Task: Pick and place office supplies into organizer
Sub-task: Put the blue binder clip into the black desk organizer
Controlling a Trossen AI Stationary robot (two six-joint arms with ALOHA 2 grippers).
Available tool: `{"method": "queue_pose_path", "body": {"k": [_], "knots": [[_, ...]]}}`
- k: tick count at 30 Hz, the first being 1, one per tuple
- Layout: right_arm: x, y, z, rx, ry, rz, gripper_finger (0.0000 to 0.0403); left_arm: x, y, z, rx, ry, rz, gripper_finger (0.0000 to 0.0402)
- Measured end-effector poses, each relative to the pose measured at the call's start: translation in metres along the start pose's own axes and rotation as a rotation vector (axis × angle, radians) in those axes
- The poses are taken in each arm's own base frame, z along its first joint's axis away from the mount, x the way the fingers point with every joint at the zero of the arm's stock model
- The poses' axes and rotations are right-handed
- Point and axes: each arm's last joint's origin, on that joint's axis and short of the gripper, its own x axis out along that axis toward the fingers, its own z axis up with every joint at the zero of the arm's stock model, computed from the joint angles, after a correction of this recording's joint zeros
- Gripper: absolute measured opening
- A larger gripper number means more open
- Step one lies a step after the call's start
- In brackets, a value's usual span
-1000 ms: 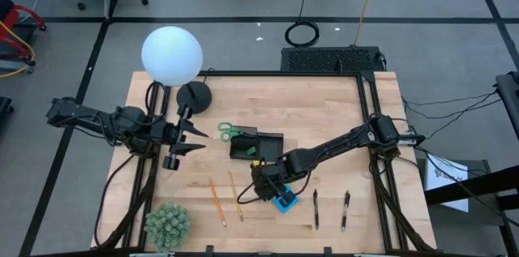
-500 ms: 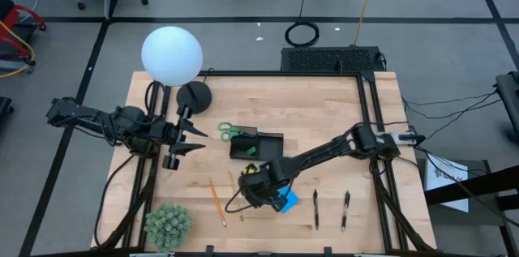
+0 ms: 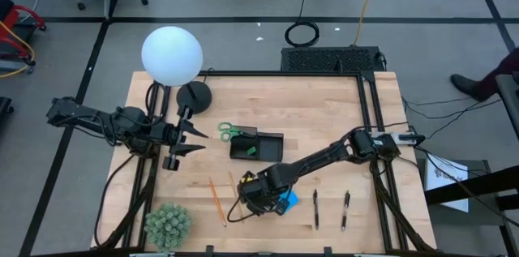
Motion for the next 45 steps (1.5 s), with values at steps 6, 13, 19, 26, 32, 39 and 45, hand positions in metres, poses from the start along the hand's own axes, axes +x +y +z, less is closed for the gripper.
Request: {"method": "queue_pose_path", "body": {"k": [6,13,19,26,32,39,45], "knots": [[0.000,0.001,0.004,-0.034,-0.037,0.000,0.0180,0.000,0.000,0.001,0.002,-0.007,0.001,0.0131],[0.000,-0.006,0.001,-0.036,-0.042,-0.010,0.0180,0.000,0.000,0.001,0.002,-0.007,0.001,0.0131],[0.008,-0.005,-0.002,-0.053,-0.012,0.009,0.0180,0.000,0.000,0.001,0.002,-0.007,0.001,0.0131],[0.020,-0.005,-0.005,-0.058,0.008,0.024,0.0180,0.000,0.000,0.001,0.003,-0.006,0.001,0.0131],[0.025,-0.005,-0.005,-0.058,0.003,0.021,0.0180,0.000,0.000,0.001,0.003,-0.006,0.001,0.0131],[0.027,-0.004,-0.006,-0.061,0.017,0.031,0.0180,0.000,0.000,0.001,0.003,-0.006,0.001,0.0131],[0.027,-0.002,-0.009,-0.053,0.048,0.052,0.0161,0.000,0.000,0.001,0.003,-0.006,0.001,0.0131]]}}
